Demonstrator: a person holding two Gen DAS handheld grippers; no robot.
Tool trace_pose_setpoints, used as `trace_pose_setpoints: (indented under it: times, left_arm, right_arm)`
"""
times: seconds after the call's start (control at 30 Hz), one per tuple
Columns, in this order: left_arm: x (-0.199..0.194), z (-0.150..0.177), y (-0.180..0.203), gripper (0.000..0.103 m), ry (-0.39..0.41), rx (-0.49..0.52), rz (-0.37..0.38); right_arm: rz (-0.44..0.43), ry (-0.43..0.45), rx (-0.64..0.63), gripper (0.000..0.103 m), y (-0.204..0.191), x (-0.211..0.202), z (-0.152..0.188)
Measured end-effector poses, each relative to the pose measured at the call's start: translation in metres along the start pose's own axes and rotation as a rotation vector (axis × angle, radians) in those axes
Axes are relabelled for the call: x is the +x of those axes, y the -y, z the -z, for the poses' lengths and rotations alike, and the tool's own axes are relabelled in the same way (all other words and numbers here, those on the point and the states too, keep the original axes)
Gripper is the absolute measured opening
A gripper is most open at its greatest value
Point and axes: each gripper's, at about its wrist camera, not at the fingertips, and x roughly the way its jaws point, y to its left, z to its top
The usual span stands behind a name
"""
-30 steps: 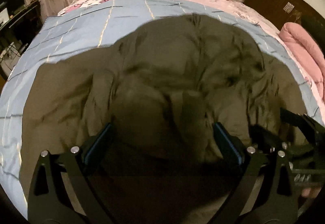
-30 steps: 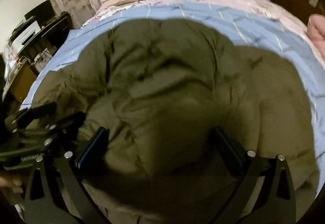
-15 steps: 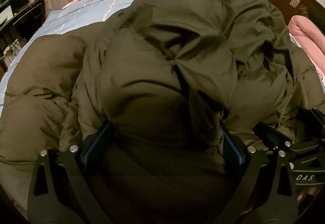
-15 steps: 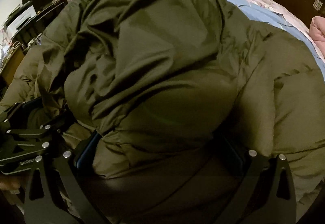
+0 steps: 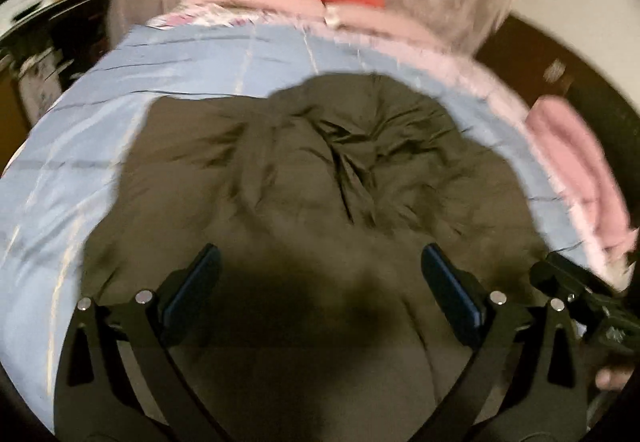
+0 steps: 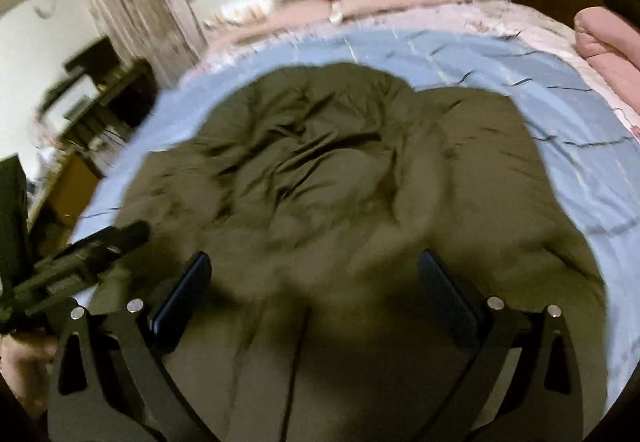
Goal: Fold large clothes
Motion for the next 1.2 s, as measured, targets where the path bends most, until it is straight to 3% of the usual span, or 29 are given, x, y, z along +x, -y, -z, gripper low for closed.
trace_pose_setpoints:
  times: [0.13, 0.27, 0.47, 0.63, 0.93, 1.03, 1.1, 1.2]
  left_arm:
    - [-0.1, 0.06, -0.012, 0.101, 0.08, -0.003, -0.021]
    - [-0.168, 0.126, -0.014, 0.101, 0.158, 0.065, -0.138]
    - [-0.22, 0.192, -0.007, 0.101, 0.119, 0.031, -0.155]
    - [-0.246, 0.223, 0.013, 0.101, 0.145, 0.069, -0.147]
    - [-0.245, 0.235, 0.018, 0.101, 0.142, 0.049, -0.14]
    - [-0.239, 0.237, 0.018, 0.101, 0.149, 0.04, -0.099]
    - [-0.231, 0.237, 0.015, 0.101, 0.135, 0.004, -0.004]
    - [-0.214, 0.235, -0.003, 0.101, 0.059, -0.183, 0.198]
  right_arm:
    - [0.031, 0.088, -0.041, 0.102, -0.002, -0.091, 0.045]
    - [0.112, 0.138, -0.065, 0.102, -0.007, -0.153, 0.097]
    - [0.16, 0.1, -0.046, 0.102, -0.029, -0.196, 0.174]
    - [0.127, 0.124, -0.022, 0.102, -0.036, -0.217, 0.204]
    - [0.129, 0.2, 0.009, 0.102, -0.017, -0.236, 0.221]
    - [0.068, 0.2, 0.059, 0.102, -0.008, -0.227, 0.227]
    - [0.011, 0.186, 0.094, 0.102, -0.003, -0.22, 0.227]
    - [-0.084, 0.139, 0.201, 0.102, 0.006, -0.21, 0.222]
